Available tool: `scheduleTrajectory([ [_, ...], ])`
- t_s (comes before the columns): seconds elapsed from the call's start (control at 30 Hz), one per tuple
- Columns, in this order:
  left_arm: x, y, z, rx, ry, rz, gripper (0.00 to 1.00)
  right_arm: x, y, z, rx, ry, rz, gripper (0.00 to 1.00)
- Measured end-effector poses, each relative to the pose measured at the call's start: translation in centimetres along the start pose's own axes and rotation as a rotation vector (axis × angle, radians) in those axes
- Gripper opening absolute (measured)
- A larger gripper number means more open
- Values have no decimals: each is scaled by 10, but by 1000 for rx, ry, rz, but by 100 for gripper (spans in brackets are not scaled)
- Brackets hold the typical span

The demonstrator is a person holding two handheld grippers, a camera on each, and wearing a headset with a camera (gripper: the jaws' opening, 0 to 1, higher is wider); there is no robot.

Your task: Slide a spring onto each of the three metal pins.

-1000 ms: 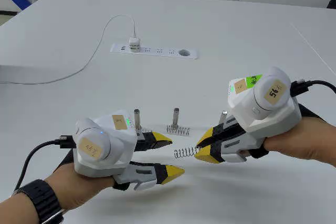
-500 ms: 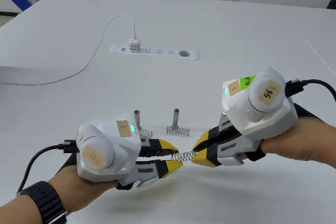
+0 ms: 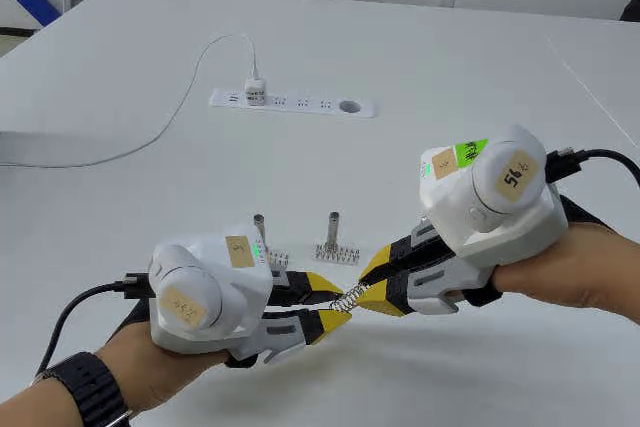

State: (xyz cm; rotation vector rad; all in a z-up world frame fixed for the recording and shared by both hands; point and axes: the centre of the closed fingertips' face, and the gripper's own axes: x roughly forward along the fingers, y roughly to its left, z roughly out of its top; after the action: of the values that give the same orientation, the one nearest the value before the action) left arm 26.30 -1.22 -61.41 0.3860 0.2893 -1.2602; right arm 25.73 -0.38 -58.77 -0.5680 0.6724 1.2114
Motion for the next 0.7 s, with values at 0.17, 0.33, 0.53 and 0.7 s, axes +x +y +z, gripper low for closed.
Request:
scheduleTrajectory([
  [0.17, 1, -1, 3, -18, -8, -2, 12, 0, 0, 5, -2, -21, -7, 11],
  [0.33, 2, -3, 8, -46, -32, -12, 12, 0, -1, 10, 1, -38, -15, 11],
  [0.53, 3, -4, 10, -29, -31, -12, 11, 0, -3, 9, 7, -36, -22, 11],
  [0.7, 2, -2, 10, -34, -33, -6, 11, -3, -6, 10, 20, -42, -28, 11],
])
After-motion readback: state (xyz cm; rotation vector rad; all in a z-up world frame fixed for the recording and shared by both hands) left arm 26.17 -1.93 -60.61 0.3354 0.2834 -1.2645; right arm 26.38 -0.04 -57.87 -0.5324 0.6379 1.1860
